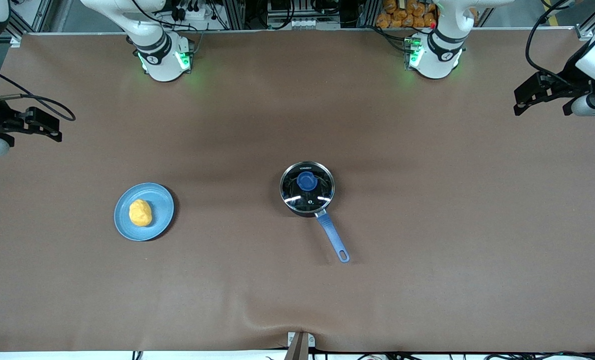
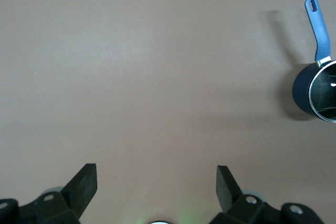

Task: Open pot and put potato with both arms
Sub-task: 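Reach the left gripper to the pot lid while the right gripper reaches the potato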

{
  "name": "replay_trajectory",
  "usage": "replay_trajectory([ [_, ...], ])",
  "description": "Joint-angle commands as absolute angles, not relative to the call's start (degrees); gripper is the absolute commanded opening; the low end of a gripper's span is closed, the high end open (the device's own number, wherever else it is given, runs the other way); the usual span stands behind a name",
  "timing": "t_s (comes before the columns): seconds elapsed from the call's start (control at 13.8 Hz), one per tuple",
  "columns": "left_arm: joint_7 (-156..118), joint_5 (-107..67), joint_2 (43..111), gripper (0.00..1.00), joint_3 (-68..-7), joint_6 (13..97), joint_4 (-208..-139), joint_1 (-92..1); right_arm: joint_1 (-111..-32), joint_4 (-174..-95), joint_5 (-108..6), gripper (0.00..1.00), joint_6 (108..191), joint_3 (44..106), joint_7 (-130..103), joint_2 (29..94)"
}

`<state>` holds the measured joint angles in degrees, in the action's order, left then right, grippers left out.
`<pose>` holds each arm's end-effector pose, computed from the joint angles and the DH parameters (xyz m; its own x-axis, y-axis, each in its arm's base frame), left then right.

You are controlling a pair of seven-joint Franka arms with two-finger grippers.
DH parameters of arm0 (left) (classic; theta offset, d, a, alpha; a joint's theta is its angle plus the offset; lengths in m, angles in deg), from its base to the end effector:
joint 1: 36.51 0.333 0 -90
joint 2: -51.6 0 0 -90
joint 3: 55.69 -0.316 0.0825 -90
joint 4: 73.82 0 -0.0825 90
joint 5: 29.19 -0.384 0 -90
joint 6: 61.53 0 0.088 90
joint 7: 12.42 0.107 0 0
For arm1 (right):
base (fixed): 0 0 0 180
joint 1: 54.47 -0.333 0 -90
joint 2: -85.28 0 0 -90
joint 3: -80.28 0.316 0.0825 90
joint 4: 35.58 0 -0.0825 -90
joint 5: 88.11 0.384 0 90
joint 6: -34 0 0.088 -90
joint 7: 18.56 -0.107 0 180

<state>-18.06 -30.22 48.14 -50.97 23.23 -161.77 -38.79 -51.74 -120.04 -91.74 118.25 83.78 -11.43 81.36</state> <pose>0.5223 -0.0636 0.6657 0.9997 -0.0220 0.0068 -0.0218 -0.9995 -0.0223 0.5655 -0.0010 0.6232 0.9883 0.1311 -0.0785 0.1352 -0.9896 0.0498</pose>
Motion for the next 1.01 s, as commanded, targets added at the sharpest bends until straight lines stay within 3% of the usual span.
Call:
replay_trajectory([
  [0.0,-17.6,-31.3,47.8,1.00,-50.9,21.9,-160.9,-39.1,-51.7,-122.5,-92.6,1.00,119.1,83.8,-10.9,83.4],
  [0.65,-17.5,-30.1,50.1,1.00,-50.2,21.9,-159.1,-39.8,-51.7,-122.6,-92.6,1.00,119.0,83.8,-10.1,83.0],
  [0.94,-25.7,-30.3,54.3,1.00,-41.8,22.0,-158.2,-40.3,-51.2,-122.8,-92.6,1.00,119.2,83.8,-10.0,82.0],
])
